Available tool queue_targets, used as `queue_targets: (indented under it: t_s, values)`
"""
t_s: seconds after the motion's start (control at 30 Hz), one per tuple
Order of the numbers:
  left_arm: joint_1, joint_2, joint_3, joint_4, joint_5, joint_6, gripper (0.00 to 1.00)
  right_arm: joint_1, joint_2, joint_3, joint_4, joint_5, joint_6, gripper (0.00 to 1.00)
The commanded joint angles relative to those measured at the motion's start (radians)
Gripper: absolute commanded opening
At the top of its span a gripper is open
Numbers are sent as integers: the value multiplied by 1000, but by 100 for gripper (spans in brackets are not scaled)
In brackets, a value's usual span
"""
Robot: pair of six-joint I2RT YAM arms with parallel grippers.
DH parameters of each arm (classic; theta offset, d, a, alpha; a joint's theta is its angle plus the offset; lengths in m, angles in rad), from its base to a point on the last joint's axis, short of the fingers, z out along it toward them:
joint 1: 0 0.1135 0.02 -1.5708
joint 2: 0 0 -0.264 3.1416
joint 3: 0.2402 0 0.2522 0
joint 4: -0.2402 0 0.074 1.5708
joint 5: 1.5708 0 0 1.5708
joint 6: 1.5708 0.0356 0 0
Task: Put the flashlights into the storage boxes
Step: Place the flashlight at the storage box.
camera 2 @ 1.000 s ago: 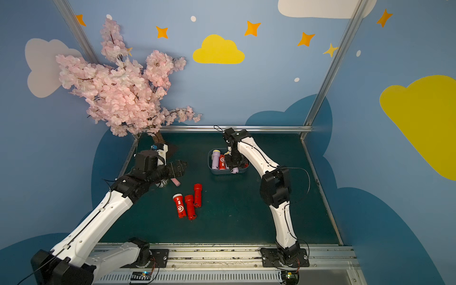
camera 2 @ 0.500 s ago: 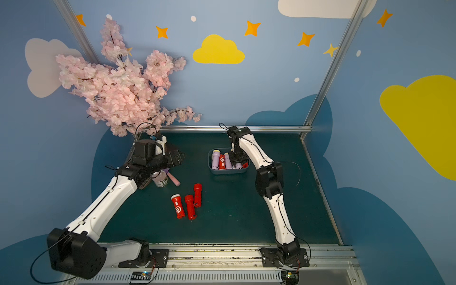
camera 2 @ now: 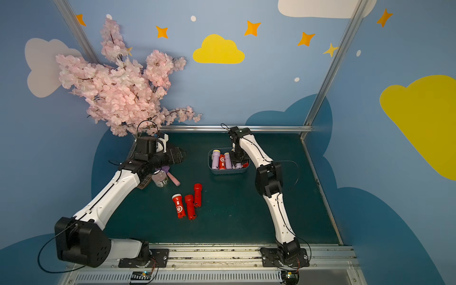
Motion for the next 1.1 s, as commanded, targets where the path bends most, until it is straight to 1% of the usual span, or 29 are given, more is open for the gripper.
queue_targets:
  t_s: [0.0, 0.23, 0.57, 0.6, 0.77, 1.07]
  values:
    - [8, -1, 21, 16, 16, 13, 100, -12, 25, 15, -17, -21, 20, 30]
    - [18, -19, 22, -7, 16, 24, 99, -18, 27, 17, -14, -36, 31, 33]
    - [32, -21, 29, -10, 16, 24, 99, -19, -8, 17, -9, -43, 41, 41]
    - [31, -18, 30, -8, 46, 25, 99, -19, -12, 17, -10, -45, 41, 42]
    - [33, -5, 39, 1, 63, 20, 99, -18, -25, 18, -11, -51, 38, 44]
    - [33, 3, 49, 4, 74, 18, 99, -19, -50, 16, -13, -49, 37, 45]
